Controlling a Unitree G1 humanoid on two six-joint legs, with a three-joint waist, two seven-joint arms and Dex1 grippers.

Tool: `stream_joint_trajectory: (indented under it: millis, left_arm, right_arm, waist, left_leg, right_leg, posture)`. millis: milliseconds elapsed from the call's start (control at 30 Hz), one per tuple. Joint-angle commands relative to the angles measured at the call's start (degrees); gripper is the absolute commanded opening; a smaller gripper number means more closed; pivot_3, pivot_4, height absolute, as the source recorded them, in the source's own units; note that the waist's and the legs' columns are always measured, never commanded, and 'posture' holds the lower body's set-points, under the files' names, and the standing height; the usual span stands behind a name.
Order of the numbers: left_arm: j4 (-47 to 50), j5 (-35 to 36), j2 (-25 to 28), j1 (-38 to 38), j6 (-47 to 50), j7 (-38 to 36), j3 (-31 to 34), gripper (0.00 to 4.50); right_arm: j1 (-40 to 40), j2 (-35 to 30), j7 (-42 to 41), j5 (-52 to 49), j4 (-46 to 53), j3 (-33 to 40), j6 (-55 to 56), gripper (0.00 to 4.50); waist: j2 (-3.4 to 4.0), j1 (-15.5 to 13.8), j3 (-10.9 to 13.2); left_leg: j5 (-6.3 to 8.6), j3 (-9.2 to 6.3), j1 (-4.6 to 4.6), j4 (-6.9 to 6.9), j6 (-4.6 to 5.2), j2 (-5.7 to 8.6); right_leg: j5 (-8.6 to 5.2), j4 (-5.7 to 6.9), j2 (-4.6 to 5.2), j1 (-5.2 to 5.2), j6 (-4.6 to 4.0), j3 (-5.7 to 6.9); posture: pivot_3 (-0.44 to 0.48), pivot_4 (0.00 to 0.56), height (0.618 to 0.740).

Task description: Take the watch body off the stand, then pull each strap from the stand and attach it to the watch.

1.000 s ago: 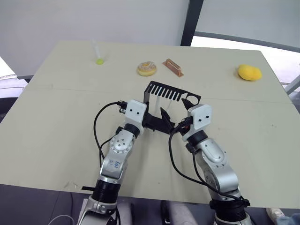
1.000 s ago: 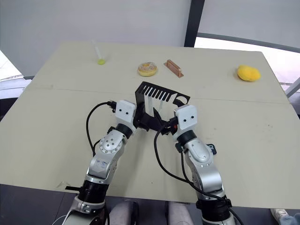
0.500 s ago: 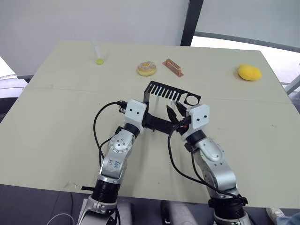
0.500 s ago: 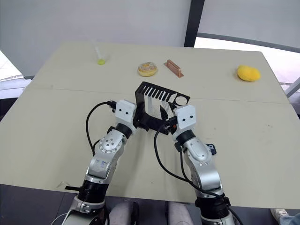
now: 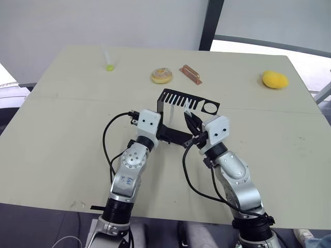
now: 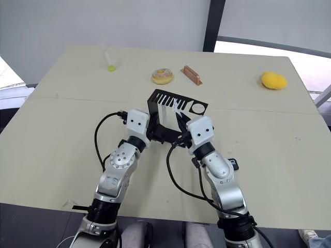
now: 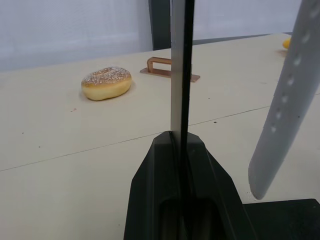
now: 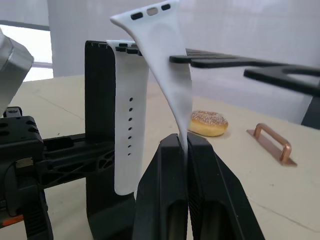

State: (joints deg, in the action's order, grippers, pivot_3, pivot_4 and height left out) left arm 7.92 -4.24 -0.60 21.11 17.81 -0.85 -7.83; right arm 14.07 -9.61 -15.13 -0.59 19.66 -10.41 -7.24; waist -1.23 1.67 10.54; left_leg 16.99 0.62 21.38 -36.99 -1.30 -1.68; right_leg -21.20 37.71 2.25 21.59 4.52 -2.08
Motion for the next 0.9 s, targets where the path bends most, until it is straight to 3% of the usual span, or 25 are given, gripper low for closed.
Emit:
stream_joint_trajectory:
  millis: [33, 267, 533, 733, 833, 900]
  left_arm:
    - [2.32, -1.20, -0.49, 0.94, -0.32, 1.14, -0.05, 0.00]
    - [1.79, -2.24, -1.41, 2.03, 0.43, 3.84, 1.09, 0.00]
    - [0.07, -3.12, -2.26, 2.74, -0.98, 6.24, 1.27, 0.00]
    - [-0.58, -1.90, -2.83, 2.13, -0.46, 5.10, 0.76, 0.00]
    - [0.06, 1.52, -3.31, 1.70, -0.83, 2.55, 1.71, 0.93]
    - [0.68, 1.76, -3.06, 1.20, 0.25, 2.09, 1.78, 1.94]
  right_arm:
    - [1.26, -1.76, 0.54, 5.09, 1.35, -1.05, 4.44, 0.07]
    - [-2.84, -4.15, -2.10, 4.32, 3.26, -0.94, 7.95, 0.07]
    - [-13.58, -9.97, -7.39, -3.65, 9.36, 5.11, 6.03, 0.07]
    - [-15.52, -11.15, -8.08, -7.84, 9.86, 9.59, 3.59, 0.07]
    - [-14.92, -11.05, -8.00, -8.79, 9.96, 10.07, 2.61, 0.00]
    - [-14.77, -11.31, -8.46, -9.84, 10.12, 10.22, 2.06, 0.00]
  waist:
    - [0.00, -0.04, 0.00]
    - [0.00, -0.11, 0.00]
    - [-0.02, -0.16, 0.01]
    - [-0.02, -0.19, 0.01]
    - [-0.02, -0.22, 0.01]
    - [-0.02, -0.19, 0.01]
  left_leg:
    - [0.00, 0.00, 0.00, 0.00, 0.00, 0.00]
    - [0.00, 0.00, 0.00, 0.00, -0.01, 0.00]
    - [0.00, -0.01, 0.06, 0.00, 0.00, 0.01]
    - [0.00, 0.00, 0.03, 0.00, 0.00, 0.01]
    - [0.00, -0.01, 0.04, 0.00, 0.00, 0.01]
    - [0.00, -0.01, 0.04, 0.00, -0.01, 0.01]
  right_leg:
    - [0.00, 0.00, 0.00, 0.00, 0.00, 0.00]
    - [0.00, 0.00, 0.00, -0.01, 0.00, 0.01]
    - [0.00, -0.10, 0.01, -0.03, 0.01, 0.01]
    - [0.00, -0.08, 0.00, -0.04, 0.01, 0.00]
    - [0.00, -0.08, 0.00, -0.04, 0.01, 0.01]
    - [0.00, -0.08, 0.00, -0.04, 0.01, 0.01]
  posture:
    - [0.000, 0.150, 0.740]
    - [0.000, 0.150, 0.740]
    - [0.000, 0.150, 0.740]
    - [0.000, 0.150, 0.740]
    - [0.000, 0.150, 0.740]
    - [0.000, 0.150, 0.740]
